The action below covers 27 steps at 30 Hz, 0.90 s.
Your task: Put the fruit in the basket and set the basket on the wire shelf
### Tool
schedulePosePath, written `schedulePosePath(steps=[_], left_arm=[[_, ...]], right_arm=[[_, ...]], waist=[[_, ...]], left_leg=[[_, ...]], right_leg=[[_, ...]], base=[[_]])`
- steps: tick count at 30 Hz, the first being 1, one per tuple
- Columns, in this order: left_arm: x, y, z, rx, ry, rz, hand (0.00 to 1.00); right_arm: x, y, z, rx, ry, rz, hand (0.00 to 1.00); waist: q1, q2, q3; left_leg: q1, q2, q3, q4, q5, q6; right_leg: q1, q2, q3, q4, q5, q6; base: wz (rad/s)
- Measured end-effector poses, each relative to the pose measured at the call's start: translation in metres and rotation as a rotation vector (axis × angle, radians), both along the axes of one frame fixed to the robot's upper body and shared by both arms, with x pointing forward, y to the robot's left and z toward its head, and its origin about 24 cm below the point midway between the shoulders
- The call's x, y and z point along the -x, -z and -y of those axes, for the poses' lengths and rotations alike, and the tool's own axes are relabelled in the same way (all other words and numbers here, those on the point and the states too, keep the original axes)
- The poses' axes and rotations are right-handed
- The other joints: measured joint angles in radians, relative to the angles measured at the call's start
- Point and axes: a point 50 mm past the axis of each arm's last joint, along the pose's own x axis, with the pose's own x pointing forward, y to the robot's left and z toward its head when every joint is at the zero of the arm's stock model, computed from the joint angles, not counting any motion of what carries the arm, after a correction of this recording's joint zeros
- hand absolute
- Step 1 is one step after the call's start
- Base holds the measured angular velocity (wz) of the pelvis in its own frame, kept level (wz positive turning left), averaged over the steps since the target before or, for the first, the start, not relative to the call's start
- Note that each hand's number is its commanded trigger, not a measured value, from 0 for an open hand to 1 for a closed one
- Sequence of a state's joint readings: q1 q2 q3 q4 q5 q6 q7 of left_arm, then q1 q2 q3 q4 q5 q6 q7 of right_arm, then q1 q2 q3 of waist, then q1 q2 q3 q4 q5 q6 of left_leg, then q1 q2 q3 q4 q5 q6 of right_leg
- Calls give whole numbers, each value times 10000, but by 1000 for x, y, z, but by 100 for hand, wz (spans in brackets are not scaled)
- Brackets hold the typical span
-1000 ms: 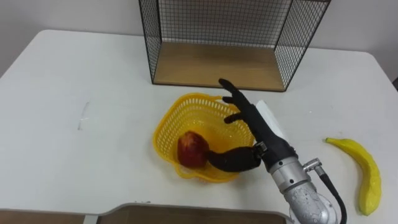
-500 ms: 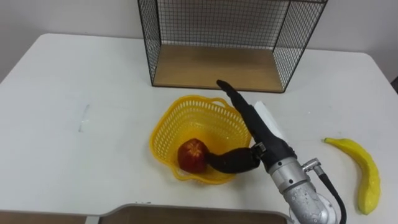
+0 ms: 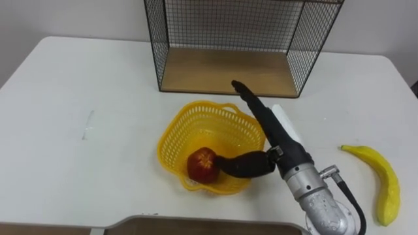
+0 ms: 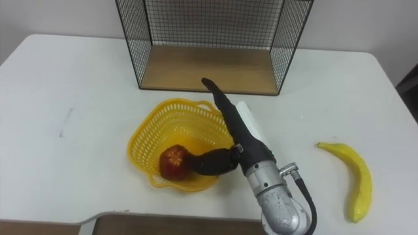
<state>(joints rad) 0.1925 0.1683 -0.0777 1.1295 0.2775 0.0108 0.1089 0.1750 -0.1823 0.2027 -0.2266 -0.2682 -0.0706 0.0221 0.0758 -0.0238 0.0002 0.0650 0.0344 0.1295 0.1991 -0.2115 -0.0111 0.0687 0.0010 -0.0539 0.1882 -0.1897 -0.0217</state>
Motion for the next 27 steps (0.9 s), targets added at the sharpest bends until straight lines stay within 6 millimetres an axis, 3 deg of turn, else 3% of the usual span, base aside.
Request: schedulePosePath(steps=[6, 14, 19, 27], left_arm=[[14, 0, -1, -90, -116, -102, 0], [19, -1, -5, -196, -400, -2, 0], [25, -2, -7, -303, -576, -85, 0], [37, -3, -15, -592, -1355, -482, 0]], right_arm=[[-4, -39, 25, -1570, 1552, 2199, 0], [-1, -54, 54, -1669, 3734, 3768, 0], [0, -49, 68, -1656, 4966, 3951, 0], [9, -19, 113, -888, 7817, 3078, 0]], waist=[[-267, 20, 17], [-477, 90, 54], [-580, 0, 23], [-715, -89, -19]], left_leg=[[15, 2, 17, 34, -2, -1], [15, 6, 93, -32, -1, -2], [161, 2, 205, -114, 0, 0], [183, -3, 244, -119, 0, 0]], right_leg=[[12, 3, -4, -17, -1, 0], [-8, 17, 82, -33, 0, 0], [14, 24, 208, -55, 0, 4], [-6, 16, 243, -49, -11, 17]], base=[[0], [-2], [-8], [0]])
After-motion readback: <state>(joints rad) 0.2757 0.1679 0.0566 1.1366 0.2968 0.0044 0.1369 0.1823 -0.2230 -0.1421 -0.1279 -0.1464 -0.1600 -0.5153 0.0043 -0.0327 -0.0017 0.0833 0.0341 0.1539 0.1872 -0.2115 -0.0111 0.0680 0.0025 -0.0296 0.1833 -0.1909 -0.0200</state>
